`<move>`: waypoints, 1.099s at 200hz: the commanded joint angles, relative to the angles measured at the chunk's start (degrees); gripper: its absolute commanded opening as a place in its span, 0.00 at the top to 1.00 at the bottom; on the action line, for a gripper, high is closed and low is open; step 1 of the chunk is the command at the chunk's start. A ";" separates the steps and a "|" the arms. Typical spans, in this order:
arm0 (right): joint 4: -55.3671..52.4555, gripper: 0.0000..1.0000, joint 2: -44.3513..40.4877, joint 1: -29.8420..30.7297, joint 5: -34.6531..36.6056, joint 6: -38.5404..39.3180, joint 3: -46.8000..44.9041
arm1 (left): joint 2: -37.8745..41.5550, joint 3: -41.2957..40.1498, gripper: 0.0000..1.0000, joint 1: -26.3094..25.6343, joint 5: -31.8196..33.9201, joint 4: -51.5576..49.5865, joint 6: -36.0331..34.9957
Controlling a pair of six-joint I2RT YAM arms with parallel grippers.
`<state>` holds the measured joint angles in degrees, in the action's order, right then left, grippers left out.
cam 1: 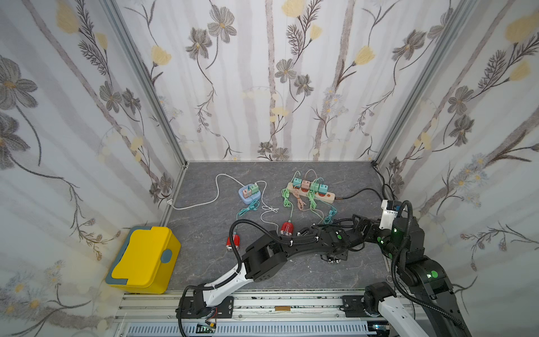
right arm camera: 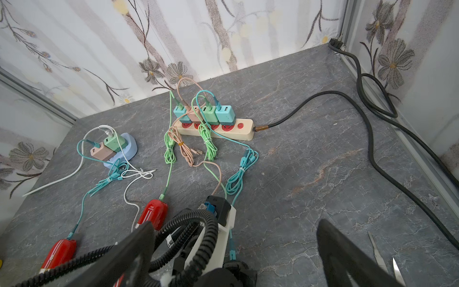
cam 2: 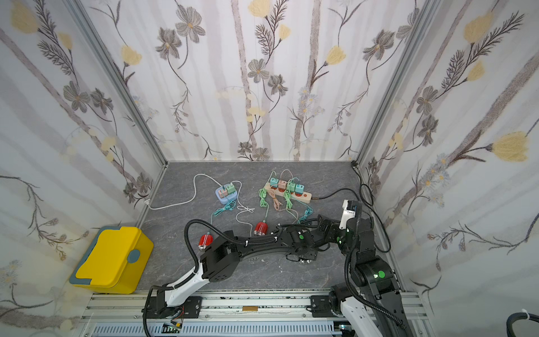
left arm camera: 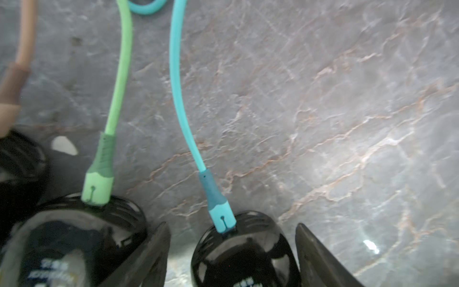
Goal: Unplug the electric shaver
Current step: Pick up the electric shaver from the center of the board.
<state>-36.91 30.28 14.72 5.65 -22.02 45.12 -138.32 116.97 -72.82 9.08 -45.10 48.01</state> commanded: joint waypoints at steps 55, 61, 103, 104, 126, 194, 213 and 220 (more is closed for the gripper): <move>2.93 0.00 0.11 0.04 -1.69 -0.02 -0.91 | 4.68 -7.02 0.30 0.95 2.17 -3.49 -3.23; 2.94 0.00 0.06 0.04 -1.73 -0.02 -0.91 | 4.57 -7.23 0.31 1.14 1.96 -3.12 -3.34; 2.95 0.00 0.19 0.03 -2.12 -0.04 -1.00 | 4.55 -7.15 0.32 1.84 0.15 -1.48 -4.13; 2.96 0.00 0.20 0.04 -2.13 -0.04 -1.05 | 4.55 -7.13 0.32 1.87 0.15 -1.48 -4.14; 3.08 0.00 0.20 0.04 -2.17 0.00 -1.27 | 4.34 -7.38 0.33 1.95 0.23 -1.40 -4.58; 3.76 0.00 0.59 0.02 -2.81 -0.37 -1.44 | 5.96 -11.87 0.42 1.99 1.67 0.23 -6.19; 4.91 0.00 1.17 0.04 -4.26 -1.29 -1.44 | 9.09 -15.41 0.47 2.55 2.08 2.93 -7.15; 5.65 0.01 1.50 0.02 -5.39 -1.80 -3.40 | 10.93 -17.59 0.48 2.86 1.87 4.95 -7.69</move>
<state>-34.81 31.09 14.72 2.94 -22.28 43.79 -131.02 103.70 -70.78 10.39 -42.00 42.02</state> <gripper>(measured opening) 0.998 0.544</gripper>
